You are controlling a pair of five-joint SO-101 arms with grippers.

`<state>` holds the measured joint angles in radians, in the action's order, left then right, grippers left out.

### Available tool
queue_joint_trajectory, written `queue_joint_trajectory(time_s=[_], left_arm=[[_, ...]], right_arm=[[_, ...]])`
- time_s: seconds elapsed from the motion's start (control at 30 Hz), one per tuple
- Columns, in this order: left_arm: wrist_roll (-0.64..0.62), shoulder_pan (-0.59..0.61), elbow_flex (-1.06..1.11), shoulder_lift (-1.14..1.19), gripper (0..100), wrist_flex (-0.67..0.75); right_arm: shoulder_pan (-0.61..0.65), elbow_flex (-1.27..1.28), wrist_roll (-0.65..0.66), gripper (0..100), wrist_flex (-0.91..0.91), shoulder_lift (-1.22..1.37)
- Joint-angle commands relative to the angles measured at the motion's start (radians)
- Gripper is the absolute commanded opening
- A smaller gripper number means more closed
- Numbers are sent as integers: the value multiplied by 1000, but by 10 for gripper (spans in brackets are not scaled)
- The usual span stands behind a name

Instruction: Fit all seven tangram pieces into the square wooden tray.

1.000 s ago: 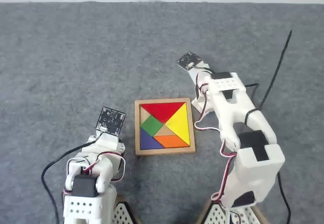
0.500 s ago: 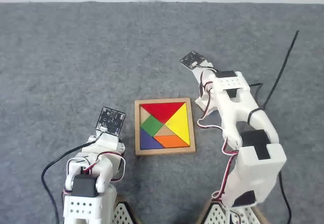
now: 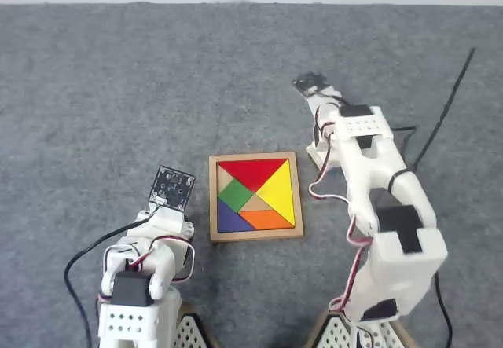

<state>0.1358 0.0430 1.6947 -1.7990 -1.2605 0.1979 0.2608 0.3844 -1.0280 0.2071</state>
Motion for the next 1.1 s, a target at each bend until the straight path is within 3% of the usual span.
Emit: queue_joint_trajectory(time_s=[0.0, 0.2, 0.5, 0.83, 1.07], left_arm=[[-8, 5, -12, -25, 13, -6], [-8, 5, -12, -25, 13, -6], [-8, 5, -12, -25, 13, -6], [-8, 5, -12, -25, 13, -6], [-8, 5, -12, -25, 13, -6]], right_arm=[[91, -20, -58, 69, -53, -165], [272, -3, -198, 69, -87, -232], [423, -3, -569, 69, -19, -229], [539, -9, -655, 65, 139, -114], [556, -112, -802, 69, 96, -7]])
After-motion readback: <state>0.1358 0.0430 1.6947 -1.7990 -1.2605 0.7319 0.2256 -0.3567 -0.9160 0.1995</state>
